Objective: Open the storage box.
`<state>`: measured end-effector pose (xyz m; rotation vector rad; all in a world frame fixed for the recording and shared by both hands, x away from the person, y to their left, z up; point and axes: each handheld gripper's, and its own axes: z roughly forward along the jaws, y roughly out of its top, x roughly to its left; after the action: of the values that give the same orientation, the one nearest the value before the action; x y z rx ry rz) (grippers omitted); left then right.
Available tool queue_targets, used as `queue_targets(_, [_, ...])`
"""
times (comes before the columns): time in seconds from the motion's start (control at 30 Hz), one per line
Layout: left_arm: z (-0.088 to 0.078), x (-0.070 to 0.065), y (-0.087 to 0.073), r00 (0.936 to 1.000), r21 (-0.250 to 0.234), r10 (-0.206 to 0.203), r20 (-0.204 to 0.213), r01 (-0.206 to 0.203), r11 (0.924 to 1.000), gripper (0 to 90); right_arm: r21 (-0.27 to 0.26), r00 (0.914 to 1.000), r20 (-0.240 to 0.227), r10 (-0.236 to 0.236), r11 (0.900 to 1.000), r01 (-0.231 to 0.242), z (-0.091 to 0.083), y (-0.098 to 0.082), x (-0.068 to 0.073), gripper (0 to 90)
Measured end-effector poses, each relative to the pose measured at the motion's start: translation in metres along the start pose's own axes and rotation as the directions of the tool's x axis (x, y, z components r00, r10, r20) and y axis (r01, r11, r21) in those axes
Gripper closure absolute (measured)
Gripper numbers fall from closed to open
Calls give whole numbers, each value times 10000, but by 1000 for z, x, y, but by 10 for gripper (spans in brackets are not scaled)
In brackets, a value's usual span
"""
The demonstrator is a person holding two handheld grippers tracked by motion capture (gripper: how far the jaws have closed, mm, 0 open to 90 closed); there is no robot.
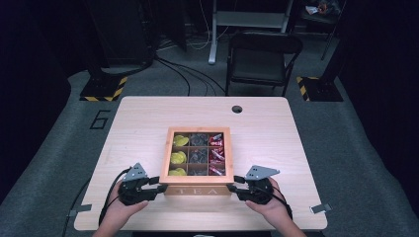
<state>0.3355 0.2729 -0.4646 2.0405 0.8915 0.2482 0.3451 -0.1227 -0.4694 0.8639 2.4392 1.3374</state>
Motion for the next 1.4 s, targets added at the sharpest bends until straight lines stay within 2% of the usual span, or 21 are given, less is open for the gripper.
queue_targets(0.1, [-1,0,2,9999,-42,124,-16,-124,9999,566,-25,10000,-12,29,10000,-29,-1,2,0,580])
queue_targets(0.33, [-3,1,6,10000,-178,66,55,-65,9998,542,-41,9998,-66,168,9998,-168,-5,6,-1,578])
queue_targets(0.6, [-6,3,10,9997,-404,194,-130,-200,9990,431,-160,9993,-255,284,9995,-288,-9,12,-4,577])
queue_targets(0.73, [-9,3,16,9992,-505,293,-255,-305,9983,416,-210,9994,-244,263,9994,-268,-11,17,-4,577])
queue_targets(0.87, [-12,4,21,9990,-480,412,-197,-421,9980,413,-311,9995,-182,255,9992,-260,-13,21,-5,582])
queue_targets(0.93, [-13,3,24,9978,-575,562,-345,-581,9967,413,-390,9994,-214,264,9989,-273,-14,23,-6,582])
queue_targets(1.07, [-16,2,29,9969,-631,672,-406,-697,9956,415,-602,9987,-265,426,9972,-442,-16,26,-7,581])
queue_targets(1.23, [-16,0,35,9943,-426,935,-515,-958,9945,415,-768,9991,-219,364,9963,-379,-17,27,-9,520])
queue_targets(1.4, [-19,2,40,9950,-597,882,-466,-910,9941,416,-733,9991,13,421,9964,-418,-17,28,-14,458])
